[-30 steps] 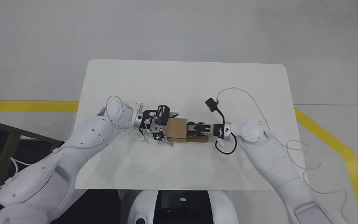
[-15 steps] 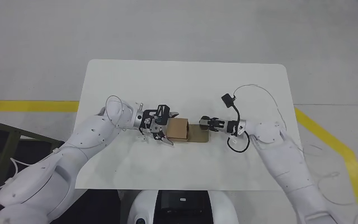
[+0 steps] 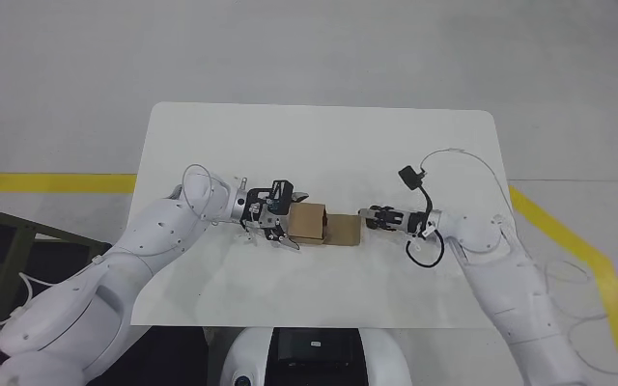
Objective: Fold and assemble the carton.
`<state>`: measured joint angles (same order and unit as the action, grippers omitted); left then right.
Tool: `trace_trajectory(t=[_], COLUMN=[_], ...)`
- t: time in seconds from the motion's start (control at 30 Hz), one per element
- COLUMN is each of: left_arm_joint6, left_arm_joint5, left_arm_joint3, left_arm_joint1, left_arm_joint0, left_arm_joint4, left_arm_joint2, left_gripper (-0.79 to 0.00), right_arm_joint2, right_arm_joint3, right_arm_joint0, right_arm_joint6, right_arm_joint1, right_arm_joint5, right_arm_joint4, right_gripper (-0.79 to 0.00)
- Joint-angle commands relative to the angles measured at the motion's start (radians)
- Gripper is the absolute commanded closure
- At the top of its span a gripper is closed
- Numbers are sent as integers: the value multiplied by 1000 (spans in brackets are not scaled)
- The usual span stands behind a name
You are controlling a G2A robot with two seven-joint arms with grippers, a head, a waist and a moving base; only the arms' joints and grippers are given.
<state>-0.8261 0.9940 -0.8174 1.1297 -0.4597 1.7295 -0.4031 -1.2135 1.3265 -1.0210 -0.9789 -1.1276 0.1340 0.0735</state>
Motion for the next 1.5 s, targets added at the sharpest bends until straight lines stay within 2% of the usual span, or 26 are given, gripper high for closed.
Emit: trace_trajectory(t=[0.0,0.6,0.7,0.83,0.87,1.47], left_arm_joint6=[0,-2,-2,-3,-2,0], left_arm_joint5=[0,-2,-3,-6,-4,0], left_arm_joint3=[1,6,7,8,7,-1], left_arm_joint1=[1,3,3,4,5,6], left_arm_joint0=[0,-4,-4,-6,-6,-9], left_arm_joint4=[1,9,13,18,20,32], left_arm_joint2=[-1,-9,-10,-12,-12,-22], left_gripper=[-785,-785,-785,-785,-785,-785], right_arm_joint2=[1,97,113,133,138,170], right_arm_joint3=[3,-82,-96,-112,-115,-42], right_arm_joint0=[-6,38,48,61,64,83], right_arm_joint6=[-3,-56,-61,-65,-65,-16], right_arm_joint1=[1,-20,-24,-32,-33,-46], right_arm_joint5=[-6,38,39,45,48,67], right_arm_joint4=[1,-115,-134,-167,-174,-212], right_gripper=[-369,-385,-489,-760,-785,-785])
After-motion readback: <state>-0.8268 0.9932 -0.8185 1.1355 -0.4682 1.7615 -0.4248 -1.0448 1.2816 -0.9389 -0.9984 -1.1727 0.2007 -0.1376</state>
